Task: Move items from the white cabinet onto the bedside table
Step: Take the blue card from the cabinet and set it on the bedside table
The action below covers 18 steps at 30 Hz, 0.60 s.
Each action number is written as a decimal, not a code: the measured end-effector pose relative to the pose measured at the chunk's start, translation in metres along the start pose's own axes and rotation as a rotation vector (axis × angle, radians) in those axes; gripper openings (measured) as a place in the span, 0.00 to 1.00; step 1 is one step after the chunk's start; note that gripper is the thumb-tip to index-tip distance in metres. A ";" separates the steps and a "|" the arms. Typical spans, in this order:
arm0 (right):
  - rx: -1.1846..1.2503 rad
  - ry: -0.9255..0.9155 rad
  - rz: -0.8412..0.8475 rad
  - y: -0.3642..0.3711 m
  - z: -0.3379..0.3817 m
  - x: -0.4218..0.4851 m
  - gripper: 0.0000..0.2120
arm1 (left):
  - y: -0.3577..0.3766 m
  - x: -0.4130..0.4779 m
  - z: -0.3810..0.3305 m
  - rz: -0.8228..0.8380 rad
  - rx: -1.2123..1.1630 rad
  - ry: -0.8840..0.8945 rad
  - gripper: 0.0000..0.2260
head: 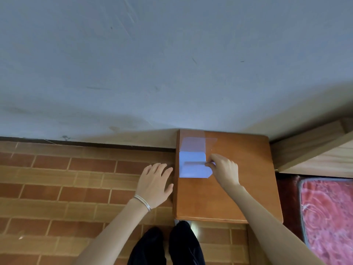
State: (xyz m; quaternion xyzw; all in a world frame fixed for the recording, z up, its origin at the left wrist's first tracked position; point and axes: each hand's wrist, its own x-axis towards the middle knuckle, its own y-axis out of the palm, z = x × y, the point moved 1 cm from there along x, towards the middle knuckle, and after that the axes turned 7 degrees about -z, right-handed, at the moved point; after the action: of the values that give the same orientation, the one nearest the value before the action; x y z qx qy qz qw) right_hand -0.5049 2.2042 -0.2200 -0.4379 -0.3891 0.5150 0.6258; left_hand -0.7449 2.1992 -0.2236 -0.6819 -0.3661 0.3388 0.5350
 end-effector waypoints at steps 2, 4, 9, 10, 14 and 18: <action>-0.021 -0.048 -0.019 0.001 -0.003 0.009 0.14 | 0.001 0.007 -0.004 0.005 -0.002 -0.004 0.21; -0.028 -0.035 -0.061 0.005 -0.009 0.020 0.15 | 0.002 0.014 -0.008 -0.001 -0.001 -0.013 0.21; -0.012 -0.164 -0.180 0.016 -0.026 0.042 0.12 | 0.006 0.029 -0.013 -0.032 0.014 -0.041 0.21; -0.009 -0.206 -0.212 0.018 -0.029 0.044 0.11 | 0.008 0.032 -0.014 -0.038 0.013 -0.049 0.21; 0.004 -0.290 -0.201 0.019 -0.036 0.049 0.24 | 0.015 0.045 -0.018 -0.060 0.009 -0.061 0.22; 0.104 -0.234 -0.035 0.022 -0.046 0.054 0.49 | 0.026 0.059 -0.022 0.009 -0.001 -0.129 0.26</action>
State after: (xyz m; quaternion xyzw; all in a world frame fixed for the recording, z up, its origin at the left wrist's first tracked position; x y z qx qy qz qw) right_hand -0.4593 2.2525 -0.2537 -0.3349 -0.4399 0.5711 0.6068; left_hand -0.6931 2.2354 -0.2492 -0.6604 -0.3969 0.3843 0.5086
